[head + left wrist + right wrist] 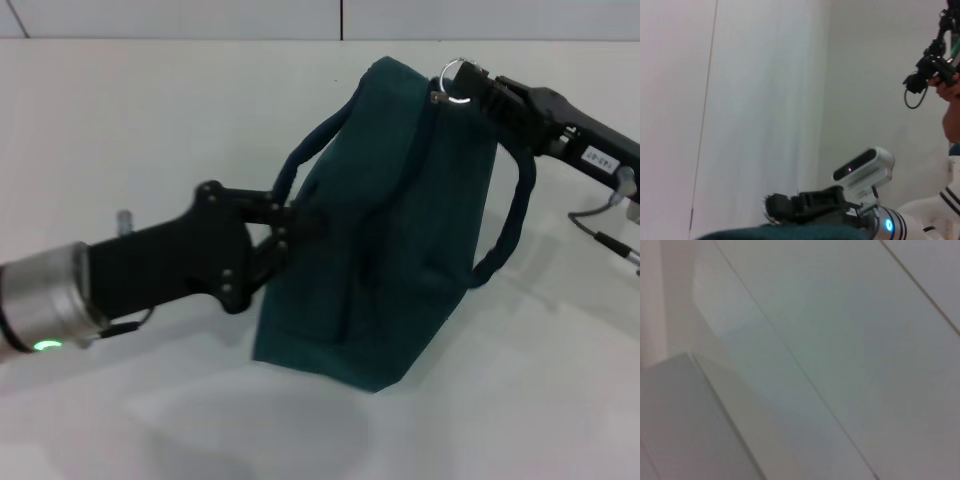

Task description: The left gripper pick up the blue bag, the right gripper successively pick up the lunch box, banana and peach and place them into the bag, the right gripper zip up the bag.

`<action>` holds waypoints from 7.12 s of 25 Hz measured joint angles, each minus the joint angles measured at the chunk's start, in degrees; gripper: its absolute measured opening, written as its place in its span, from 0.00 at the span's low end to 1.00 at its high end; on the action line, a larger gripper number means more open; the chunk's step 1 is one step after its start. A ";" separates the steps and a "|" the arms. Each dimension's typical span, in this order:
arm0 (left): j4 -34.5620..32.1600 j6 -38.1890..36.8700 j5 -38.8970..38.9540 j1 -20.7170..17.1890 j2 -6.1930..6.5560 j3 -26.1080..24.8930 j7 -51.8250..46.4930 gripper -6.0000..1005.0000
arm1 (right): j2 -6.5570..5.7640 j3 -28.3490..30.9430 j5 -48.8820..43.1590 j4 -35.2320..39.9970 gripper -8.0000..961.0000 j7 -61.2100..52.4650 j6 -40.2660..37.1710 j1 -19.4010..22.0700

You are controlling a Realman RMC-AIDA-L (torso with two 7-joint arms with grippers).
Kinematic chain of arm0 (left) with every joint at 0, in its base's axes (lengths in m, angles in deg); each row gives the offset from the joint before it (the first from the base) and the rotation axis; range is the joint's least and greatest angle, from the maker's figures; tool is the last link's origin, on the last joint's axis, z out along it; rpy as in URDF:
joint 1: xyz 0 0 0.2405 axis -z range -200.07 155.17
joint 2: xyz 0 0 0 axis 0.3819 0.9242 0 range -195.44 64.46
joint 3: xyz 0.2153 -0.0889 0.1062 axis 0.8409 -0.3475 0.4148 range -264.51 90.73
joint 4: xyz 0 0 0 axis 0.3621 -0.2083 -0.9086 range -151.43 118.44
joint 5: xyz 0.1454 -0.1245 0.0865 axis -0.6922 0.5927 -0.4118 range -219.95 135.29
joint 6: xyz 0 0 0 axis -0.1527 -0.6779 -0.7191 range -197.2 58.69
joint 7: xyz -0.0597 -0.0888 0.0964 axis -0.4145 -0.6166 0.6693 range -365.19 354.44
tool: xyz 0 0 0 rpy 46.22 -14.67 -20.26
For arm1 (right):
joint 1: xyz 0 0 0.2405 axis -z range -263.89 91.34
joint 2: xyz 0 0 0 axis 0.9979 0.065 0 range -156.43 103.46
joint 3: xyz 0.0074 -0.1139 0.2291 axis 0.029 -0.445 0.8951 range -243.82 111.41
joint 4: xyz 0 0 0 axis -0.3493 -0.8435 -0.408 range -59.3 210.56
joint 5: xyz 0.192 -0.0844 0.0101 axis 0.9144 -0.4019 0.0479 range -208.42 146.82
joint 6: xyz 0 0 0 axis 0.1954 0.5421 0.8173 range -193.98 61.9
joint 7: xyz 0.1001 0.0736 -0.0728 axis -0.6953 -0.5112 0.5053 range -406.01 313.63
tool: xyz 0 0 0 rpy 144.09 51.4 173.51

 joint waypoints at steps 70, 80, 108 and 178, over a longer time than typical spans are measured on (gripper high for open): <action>-16.42 2.64 -7.38 3.33 3.62 -7.33 -31.81 0.28 | 0.06 -12.20 2.99 -0.11 0.02 2.65 18.47 -0.15; -16.69 2.98 -13.33 8.43 1.85 -7.12 -34.93 0.28 | 0.03 -14.49 3.31 -0.17 0.02 2.75 22.83 -0.51; -26.38 12.72 -28.31 14.47 -0.13 -6.28 -51.77 0.52 | 0.02 -14.45 3.49 0.44 0.02 2.76 23.58 -0.46; -26.71 9.32 -8.00 1.42 -1.47 -11.14 -35.93 0.50 | -0.69 3.19 9.64 0.15 0.57 14.47 -0.03 9.56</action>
